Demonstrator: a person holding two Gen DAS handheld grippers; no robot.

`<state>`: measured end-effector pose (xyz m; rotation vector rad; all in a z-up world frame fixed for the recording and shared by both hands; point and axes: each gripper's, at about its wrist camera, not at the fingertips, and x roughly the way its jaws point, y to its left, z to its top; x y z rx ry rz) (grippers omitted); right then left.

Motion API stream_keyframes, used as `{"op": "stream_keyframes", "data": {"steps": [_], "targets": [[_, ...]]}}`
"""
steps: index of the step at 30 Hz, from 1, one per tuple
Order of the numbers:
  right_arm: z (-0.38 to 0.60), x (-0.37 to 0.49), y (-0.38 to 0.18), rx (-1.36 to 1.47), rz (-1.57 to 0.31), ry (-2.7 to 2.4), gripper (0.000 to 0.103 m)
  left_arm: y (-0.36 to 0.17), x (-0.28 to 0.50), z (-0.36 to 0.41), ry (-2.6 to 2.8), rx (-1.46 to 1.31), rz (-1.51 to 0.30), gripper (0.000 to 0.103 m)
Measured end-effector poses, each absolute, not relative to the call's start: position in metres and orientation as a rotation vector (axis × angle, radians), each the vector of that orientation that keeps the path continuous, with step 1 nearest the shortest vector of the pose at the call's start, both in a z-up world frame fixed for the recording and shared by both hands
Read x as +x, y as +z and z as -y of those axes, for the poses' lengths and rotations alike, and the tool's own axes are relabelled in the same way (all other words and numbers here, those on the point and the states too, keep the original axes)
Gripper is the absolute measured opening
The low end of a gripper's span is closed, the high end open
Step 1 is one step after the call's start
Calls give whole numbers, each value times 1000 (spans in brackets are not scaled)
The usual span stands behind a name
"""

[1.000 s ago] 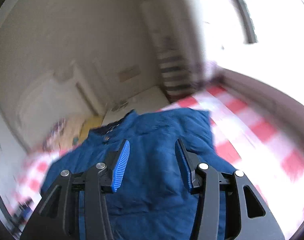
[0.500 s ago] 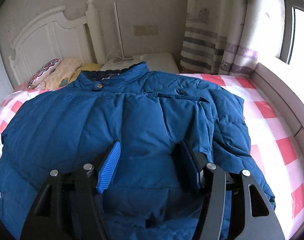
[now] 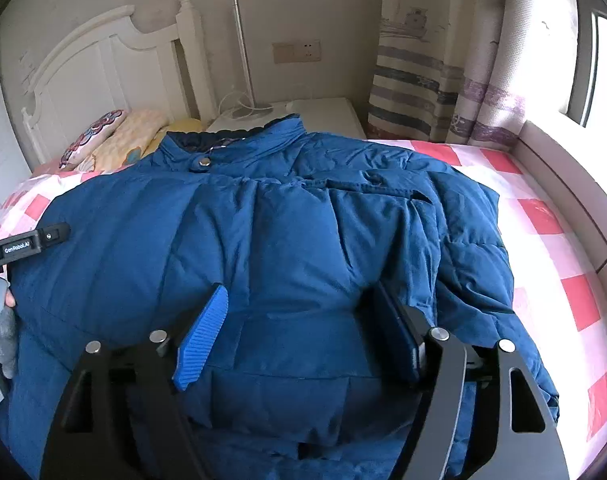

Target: Fold large clothes

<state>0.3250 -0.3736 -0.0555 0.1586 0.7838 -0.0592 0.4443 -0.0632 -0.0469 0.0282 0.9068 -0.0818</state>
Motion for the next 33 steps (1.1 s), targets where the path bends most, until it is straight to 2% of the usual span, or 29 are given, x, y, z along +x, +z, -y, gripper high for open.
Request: {"op": "stream_keyframes", "data": {"steps": [4, 6, 10, 12, 18, 23, 28, 33], "targets": [[372, 325, -56, 155, -782, -56, 72, -5, 447, 70, -127, -39, -813, 101], [372, 325, -56, 153, -782, -57, 73, 2, 460, 82, -155, -41, -821, 101], [373, 325, -56, 155, -782, -58, 73, -43, 497, 110, -121, 24, -974, 101], [373, 325, -56, 154, -778, -51, 74, -57, 498, 119, -100, 83, -931, 101], [374, 325, -56, 161, -778, -46, 77, -46, 490, 110, -97, 58, -934, 101], [374, 325, -56, 161, -778, -45, 78, -8, 442, 87, -122, 15, -809, 101], [373, 325, -56, 155, -778, -49, 79, -49, 431, 82, -103, 116, -863, 101], [371, 326, -55, 136, -781, -55, 81, -53, 425, 88, -73, 160, -823, 101]]}}
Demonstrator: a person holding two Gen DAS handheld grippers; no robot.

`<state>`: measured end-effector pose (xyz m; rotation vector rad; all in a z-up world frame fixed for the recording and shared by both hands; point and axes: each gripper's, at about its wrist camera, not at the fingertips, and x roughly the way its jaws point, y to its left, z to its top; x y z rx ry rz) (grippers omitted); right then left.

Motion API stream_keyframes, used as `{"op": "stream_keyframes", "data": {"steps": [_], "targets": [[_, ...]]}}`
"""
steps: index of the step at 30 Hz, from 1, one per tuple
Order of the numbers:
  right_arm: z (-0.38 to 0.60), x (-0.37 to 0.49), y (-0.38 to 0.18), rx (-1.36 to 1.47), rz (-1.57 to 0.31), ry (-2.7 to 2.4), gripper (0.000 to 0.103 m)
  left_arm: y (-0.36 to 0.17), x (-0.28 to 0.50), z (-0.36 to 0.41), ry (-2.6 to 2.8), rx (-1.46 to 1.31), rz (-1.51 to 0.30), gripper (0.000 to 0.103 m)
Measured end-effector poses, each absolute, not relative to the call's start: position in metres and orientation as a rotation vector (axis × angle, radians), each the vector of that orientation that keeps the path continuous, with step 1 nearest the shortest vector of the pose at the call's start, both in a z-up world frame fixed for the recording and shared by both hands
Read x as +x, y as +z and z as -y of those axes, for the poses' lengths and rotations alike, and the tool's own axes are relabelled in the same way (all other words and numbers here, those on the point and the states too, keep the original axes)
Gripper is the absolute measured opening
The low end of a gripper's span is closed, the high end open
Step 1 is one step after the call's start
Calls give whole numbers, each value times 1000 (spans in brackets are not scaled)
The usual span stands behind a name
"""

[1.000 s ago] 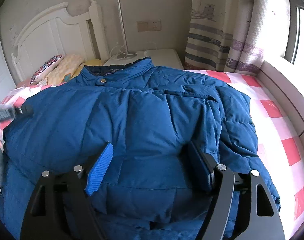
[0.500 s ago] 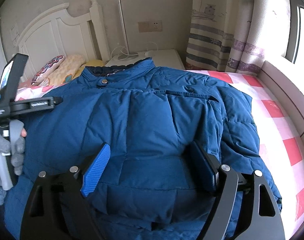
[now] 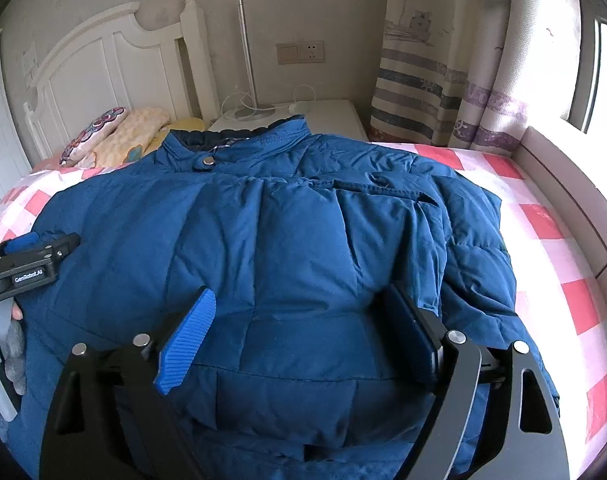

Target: Fold large clothes

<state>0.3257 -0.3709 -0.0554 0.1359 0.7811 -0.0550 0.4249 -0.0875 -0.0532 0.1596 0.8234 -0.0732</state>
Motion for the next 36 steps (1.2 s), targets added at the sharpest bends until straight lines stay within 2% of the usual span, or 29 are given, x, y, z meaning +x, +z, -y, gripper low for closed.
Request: {"op": "stream_keyframes", "data": {"steps": [6, 9, 11, 14, 16, 22, 25, 30, 36], "targets": [[365, 316, -30, 142, -719, -83, 83, -51, 421, 87, -73, 149, -821, 101], [351, 321, -4, 87, -647, -63, 90, -51, 421, 88, -69, 156, -820, 101], [342, 339, 5, 43, -635, -42, 91, -51, 421, 88, -69, 153, -822, 101], [339, 385, -15, 12, -758, -55, 91, -51, 421, 88, -67, 155, -822, 101], [344, 410, -48, 7, -865, -72, 94, -50, 421, 87, -68, 152, -820, 101], [352, 395, -42, 44, -851, -65, 93, -49, 422, 86, -67, 154, -824, 101], [358, 363, -24, 75, -761, -70, 94, -49, 422, 86, -66, 156, -824, 101], [366, 349, -57, 29, -817, -59, 95, -48, 421, 86, -64, 158, -823, 101], [359, 324, -40, 46, -775, -85, 95, -47, 420, 85, -57, 163, -823, 101]]}}
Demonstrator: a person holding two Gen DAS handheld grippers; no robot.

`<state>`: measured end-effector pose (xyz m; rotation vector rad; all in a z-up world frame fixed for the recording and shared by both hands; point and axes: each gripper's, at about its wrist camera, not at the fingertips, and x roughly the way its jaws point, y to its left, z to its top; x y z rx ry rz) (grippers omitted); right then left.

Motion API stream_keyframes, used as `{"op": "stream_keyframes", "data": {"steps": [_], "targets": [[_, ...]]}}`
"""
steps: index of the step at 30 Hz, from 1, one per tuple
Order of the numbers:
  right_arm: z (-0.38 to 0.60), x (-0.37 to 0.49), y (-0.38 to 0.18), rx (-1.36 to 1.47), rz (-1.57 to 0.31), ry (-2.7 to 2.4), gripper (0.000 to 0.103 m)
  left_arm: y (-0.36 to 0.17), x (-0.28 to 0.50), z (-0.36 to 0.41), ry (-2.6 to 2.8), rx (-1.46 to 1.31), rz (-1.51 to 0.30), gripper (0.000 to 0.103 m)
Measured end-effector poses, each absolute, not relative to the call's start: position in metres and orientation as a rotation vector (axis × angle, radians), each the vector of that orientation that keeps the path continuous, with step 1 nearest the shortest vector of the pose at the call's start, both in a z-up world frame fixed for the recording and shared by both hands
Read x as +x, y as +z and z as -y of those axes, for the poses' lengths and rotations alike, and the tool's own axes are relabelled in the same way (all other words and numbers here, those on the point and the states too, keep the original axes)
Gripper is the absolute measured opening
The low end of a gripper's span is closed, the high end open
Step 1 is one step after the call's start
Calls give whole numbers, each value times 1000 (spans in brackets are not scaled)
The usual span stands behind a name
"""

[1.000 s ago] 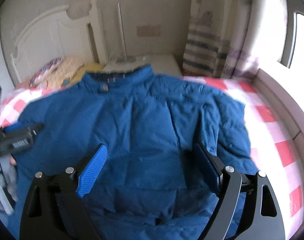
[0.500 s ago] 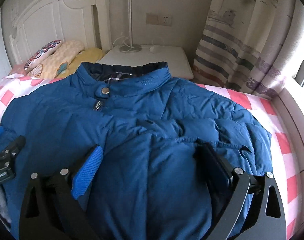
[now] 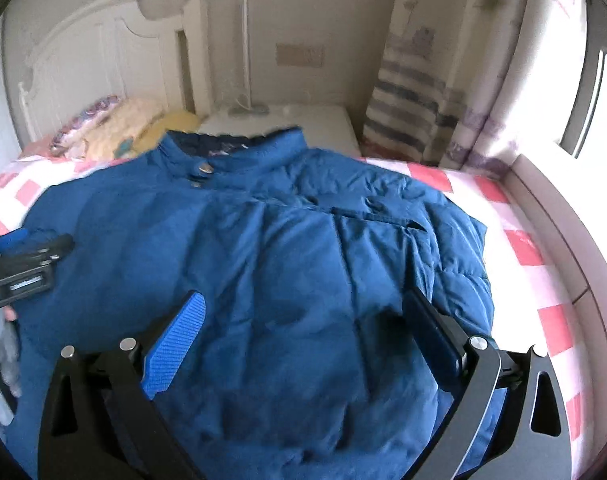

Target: Fold large clothes

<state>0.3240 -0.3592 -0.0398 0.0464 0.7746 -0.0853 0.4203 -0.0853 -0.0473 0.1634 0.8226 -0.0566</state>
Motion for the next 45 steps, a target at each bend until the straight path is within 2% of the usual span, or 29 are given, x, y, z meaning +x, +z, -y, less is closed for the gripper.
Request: {"op": "stream_keyframes", "data": {"steps": [4, 9, 28, 31, 36, 40, 41, 45], "targets": [[347, 321, -58, -16, -808, -70, 96, -46, 420, 85, -55, 165, -823, 101], [346, 316, -47, -23, -790, -104, 95, -47, 421, 85, -55, 165, -826, 101], [344, 319, -62, -27, -820, -91, 98, -43, 418, 84, -69, 167, -867, 101], [355, 310, -54, 31, -845, -58, 98, -29, 392, 81, -72, 144, -885, 101], [332, 258, -30, 39, -789, 15, 98, -7, 313, 79, -178, 113, -791, 101], [295, 247, -67, -125, -944, 69, 98, -45, 297, 89, -169, 198, -947, 101], [294, 245, -70, -121, -931, 59, 98, -53, 298, 89, -168, 202, -971, 101], [302, 237, -58, -53, -949, 25, 98, -43, 298, 71, -123, 128, -979, 101]]}}
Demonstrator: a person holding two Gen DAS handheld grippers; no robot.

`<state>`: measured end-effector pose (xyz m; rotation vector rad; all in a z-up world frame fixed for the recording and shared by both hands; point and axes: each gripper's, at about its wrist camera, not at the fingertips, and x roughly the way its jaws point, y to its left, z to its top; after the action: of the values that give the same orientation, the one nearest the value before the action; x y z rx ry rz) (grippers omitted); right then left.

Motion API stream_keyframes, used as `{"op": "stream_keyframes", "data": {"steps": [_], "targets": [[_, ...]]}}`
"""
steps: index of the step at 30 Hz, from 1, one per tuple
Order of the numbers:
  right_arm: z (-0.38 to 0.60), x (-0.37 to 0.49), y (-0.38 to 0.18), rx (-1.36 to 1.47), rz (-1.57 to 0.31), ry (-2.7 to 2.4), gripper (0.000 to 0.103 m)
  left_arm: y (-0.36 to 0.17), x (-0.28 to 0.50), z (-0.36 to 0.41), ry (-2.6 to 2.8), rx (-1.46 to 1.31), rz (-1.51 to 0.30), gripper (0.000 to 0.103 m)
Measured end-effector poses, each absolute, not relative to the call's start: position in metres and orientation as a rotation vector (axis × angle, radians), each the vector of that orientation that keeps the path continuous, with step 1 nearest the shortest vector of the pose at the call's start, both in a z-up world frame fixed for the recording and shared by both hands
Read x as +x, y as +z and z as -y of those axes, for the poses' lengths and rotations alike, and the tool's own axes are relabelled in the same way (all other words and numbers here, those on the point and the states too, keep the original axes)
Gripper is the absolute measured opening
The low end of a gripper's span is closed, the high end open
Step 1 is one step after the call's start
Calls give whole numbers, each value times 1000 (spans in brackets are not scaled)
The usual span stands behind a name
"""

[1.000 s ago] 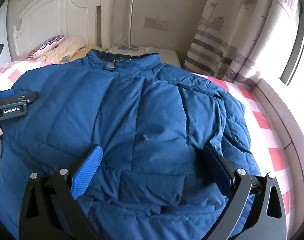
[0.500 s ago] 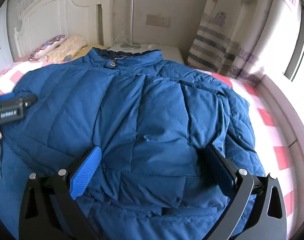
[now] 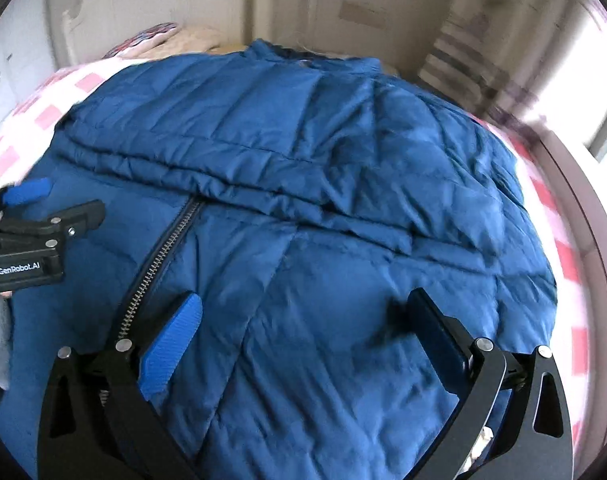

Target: Fold large clothes

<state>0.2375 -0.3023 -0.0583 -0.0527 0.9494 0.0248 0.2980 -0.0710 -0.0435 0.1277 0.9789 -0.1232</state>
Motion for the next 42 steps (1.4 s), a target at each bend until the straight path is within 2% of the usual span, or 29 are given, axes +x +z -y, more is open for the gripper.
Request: {"op": "stream_keyframes", "data": {"steps": [4, 8, 12, 17, 22, 26, 29, 32, 37, 42], "targets": [[319, 215, -40, -60, -857, -33, 98, -37, 288, 49, -79, 132, -938, 101], [359, 217, -74, 29, -971, -101, 98, -42, 294, 14, -86, -33, -994, 101], [378, 211, -70, 159, -952, -78, 98, -43, 293, 24, -54, 29, -990, 101], [358, 176, -46, 158, -858, -59, 98, -17, 254, 33, -50, 70, -877, 101], [308, 147, -52, 36, -898, 141, 98, -28, 207, 56, -145, 177, -904, 101], [278, 138, -62, -133, -905, 92, 98, -33, 198, 65, -129, 247, -912, 101], [282, 134, -54, -94, -933, 78, 98, -27, 192, 57, -117, 224, -939, 101], [282, 106, -37, -47, -870, 141, 98, -18, 165, 47, -131, 215, -916, 101], [267, 90, -71, -84, -926, 184, 99, -41, 133, 25, -140, 177, -915, 101], [267, 85, -66, -65, -919, 156, 98, -29, 119, 20, -119, 176, -910, 101]]}}
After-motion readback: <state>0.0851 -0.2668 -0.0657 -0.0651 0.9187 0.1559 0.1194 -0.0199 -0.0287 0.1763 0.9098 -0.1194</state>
